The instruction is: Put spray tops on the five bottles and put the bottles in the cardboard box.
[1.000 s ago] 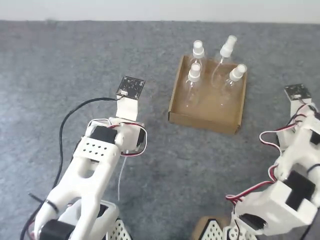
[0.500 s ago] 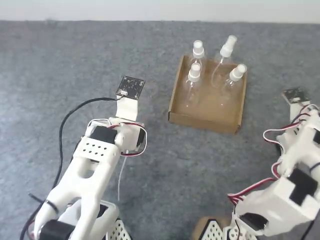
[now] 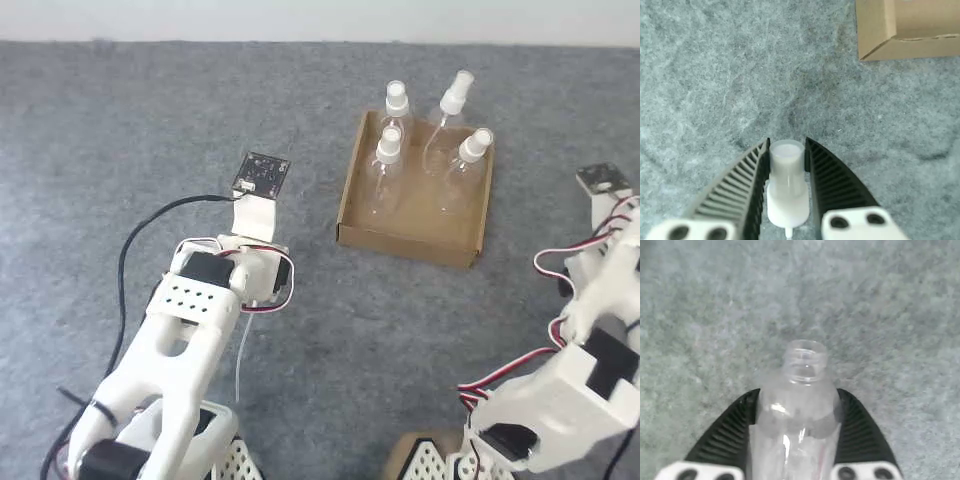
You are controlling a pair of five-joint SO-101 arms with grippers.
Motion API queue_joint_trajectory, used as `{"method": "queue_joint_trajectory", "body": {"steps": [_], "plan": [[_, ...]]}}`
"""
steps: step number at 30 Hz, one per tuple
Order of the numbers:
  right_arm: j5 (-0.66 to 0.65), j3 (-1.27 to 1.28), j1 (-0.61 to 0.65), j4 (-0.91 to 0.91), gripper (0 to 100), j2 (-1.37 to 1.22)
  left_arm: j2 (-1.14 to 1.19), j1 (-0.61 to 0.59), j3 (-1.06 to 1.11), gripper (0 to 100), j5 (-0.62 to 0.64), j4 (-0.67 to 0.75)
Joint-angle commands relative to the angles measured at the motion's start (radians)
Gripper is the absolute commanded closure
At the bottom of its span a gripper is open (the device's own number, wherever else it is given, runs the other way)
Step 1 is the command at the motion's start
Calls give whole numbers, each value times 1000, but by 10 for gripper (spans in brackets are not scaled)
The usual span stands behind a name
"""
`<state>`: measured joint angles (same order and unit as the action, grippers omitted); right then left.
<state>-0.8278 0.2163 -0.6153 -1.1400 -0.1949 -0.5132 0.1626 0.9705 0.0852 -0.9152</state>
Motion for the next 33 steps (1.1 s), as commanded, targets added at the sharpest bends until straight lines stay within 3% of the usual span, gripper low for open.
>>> {"method": "queue_joint_trajectory", "body": {"steps": [1, 9, 14, 21, 27, 33], "plan": [[21, -130, 70, -150, 989, 104, -44, -5, -2, 963, 11, 20], [216, -107, 320, -252, 990, 484, -54, -60, -94, 963, 12, 11], [339, 57, 572, -225, 987, 746, -54, -150, -292, 964, 12, -69], [486, 368, 992, -31, 988, 1027, -55, -207, -723, 964, 64, -302], [588, 502, 1196, 114, 989, 1046, -55, -229, -1030, 964, 78, -442], [608, 586, 1339, 311, 988, 1006, -55, -229, -1139, 964, 175, -462]]}}
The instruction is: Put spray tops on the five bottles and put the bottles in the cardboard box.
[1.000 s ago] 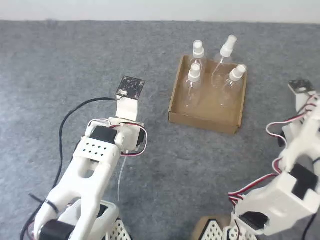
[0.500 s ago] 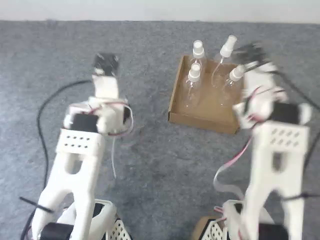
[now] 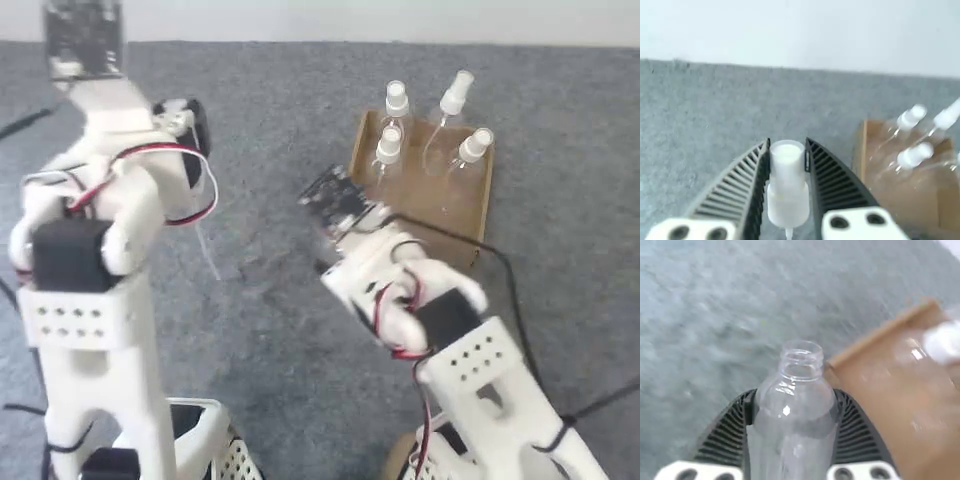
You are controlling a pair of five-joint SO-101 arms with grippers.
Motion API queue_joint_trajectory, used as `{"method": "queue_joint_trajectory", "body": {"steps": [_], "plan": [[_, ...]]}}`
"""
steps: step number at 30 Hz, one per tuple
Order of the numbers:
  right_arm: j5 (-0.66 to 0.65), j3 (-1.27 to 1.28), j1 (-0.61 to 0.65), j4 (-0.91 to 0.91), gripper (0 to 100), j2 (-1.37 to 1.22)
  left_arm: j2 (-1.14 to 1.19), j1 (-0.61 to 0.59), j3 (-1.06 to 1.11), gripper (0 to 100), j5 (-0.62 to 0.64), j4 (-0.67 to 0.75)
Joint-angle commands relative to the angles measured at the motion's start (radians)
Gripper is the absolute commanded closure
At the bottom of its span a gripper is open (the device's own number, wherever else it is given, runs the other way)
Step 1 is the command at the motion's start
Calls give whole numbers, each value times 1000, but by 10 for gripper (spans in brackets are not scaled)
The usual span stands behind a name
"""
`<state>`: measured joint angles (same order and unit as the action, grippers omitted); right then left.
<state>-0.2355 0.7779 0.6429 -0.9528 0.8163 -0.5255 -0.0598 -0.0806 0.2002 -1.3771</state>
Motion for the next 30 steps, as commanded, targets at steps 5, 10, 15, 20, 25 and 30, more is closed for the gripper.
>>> {"method": "queue_joint_trajectory", "body": {"steps": [5, 10, 15, 20, 25, 30], "plan": [[15, 169, 176, 278, 989, 4, -86, -6, -87, 966, 103, 9], [26, 265, 229, 498, 993, 35, -284, 0, 64, 966, 110, 118], [126, 351, 263, 661, 993, 81, -425, -5, 303, 966, 110, 262], [132, 373, 262, 671, 993, 124, -462, 0, 407, 966, 110, 356], [132, 382, 262, 671, 993, 128, -460, 3, 446, 966, 110, 431], [132, 382, 262, 671, 993, 124, -460, 3, 441, 966, 110, 477]]}}
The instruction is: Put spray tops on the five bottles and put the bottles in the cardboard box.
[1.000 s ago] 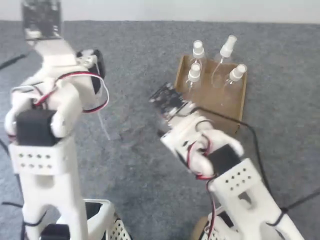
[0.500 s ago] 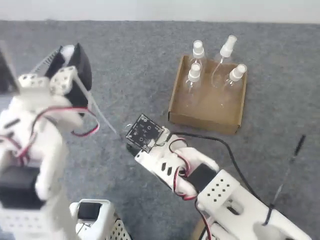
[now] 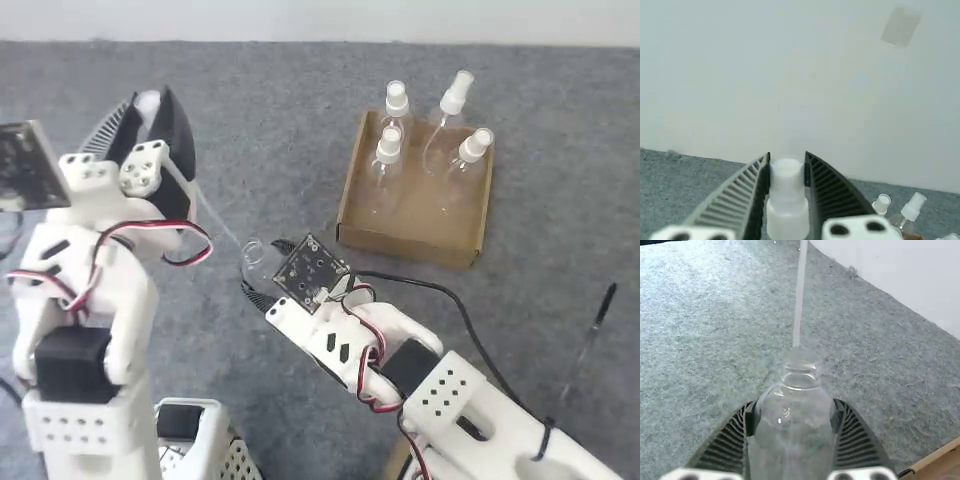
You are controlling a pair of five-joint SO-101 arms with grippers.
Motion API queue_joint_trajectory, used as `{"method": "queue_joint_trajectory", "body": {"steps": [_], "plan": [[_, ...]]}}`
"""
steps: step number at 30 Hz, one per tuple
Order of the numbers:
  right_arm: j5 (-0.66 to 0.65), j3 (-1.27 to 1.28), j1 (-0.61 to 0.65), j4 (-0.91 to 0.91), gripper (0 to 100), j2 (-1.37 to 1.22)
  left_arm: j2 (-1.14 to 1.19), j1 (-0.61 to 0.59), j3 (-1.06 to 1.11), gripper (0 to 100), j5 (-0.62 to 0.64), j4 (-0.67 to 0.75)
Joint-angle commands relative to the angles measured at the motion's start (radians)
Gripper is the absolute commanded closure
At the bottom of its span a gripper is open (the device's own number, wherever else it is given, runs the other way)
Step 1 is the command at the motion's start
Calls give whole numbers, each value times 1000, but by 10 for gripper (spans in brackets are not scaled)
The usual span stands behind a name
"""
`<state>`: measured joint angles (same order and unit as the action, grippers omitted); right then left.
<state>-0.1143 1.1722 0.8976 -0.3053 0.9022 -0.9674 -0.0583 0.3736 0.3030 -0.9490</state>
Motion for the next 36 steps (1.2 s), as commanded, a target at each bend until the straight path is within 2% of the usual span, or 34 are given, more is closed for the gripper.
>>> {"method": "queue_joint_trajectory", "body": {"steps": [1, 7, 14, 20, 26, 30, 36], "plan": [[11, -11, 7, 24, 993, 38, -18, 2, -21, 966, 8, 51], [8, -11, 7, 24, 993, 38, -20, 15, 13, 966, 11, 12], [11, -3, 2, 24, 993, 42, -28, 166, 160, 966, 12, -5], [15, 11, -5, 36, 993, 47, -29, 176, 239, 966, 14, -58], [147, 21, -102, 113, 993, 47, -29, 199, 320, 966, 9, -81], [152, 29, -125, 127, 993, 47, -29, 276, 367, 966, -6, -74], [153, 61, -128, 128, 993, 47, -29, 290, 381, 966, -34, -81]]}}
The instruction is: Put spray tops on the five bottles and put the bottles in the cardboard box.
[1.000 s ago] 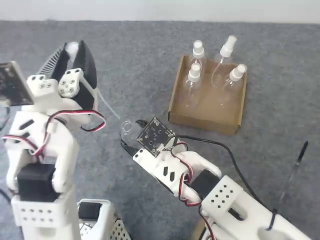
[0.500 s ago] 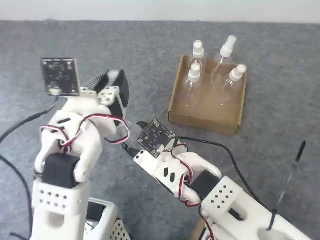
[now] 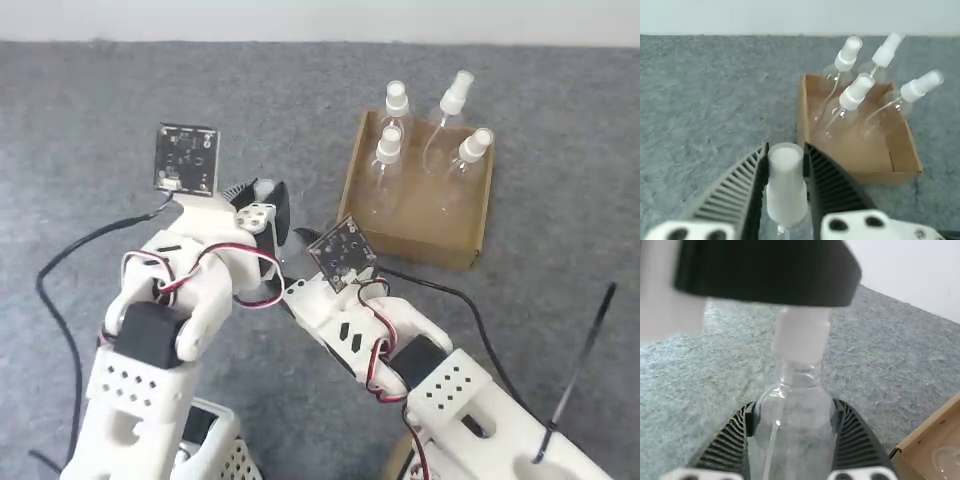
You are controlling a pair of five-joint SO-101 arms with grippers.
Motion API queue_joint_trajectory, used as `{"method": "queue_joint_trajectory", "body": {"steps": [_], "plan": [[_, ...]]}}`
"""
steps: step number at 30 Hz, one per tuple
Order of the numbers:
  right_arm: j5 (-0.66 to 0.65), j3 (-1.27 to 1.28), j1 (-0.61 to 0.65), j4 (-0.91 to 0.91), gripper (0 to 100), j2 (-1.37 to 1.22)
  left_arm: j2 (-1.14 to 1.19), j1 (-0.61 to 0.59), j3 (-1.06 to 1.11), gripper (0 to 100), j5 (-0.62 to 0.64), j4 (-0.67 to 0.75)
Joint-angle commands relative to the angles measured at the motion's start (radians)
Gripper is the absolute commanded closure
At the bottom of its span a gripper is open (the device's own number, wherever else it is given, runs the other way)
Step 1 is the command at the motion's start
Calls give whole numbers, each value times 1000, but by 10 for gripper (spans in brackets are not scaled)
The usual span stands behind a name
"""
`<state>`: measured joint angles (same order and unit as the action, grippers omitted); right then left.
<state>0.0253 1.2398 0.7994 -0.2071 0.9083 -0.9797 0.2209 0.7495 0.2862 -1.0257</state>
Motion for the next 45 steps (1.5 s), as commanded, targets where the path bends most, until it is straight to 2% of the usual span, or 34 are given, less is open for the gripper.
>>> {"method": "queue_joint_trajectory", "body": {"steps": [1, 15, 22, 30, 36, 45], "plan": [[14, -6, -30, 30, 993, 41, -17, 11, 7, 966, -17, -5], [9, 14, -24, 30, 993, 41, -17, 12, 33, 958, -18, -5], [9, 14, -25, 30, 993, 41, -17, 12, 28, 837, -17, -5], [11, 17, -25, 30, 993, 41, -18, -5, -125, 834, -18, -80], [11, 17, -25, 27, 993, 41, -8, -143, -182, 834, -44, -29], [11, 17, -25, 25, 993, 41, -9, -89, -81, 836, -89, -23]]}}
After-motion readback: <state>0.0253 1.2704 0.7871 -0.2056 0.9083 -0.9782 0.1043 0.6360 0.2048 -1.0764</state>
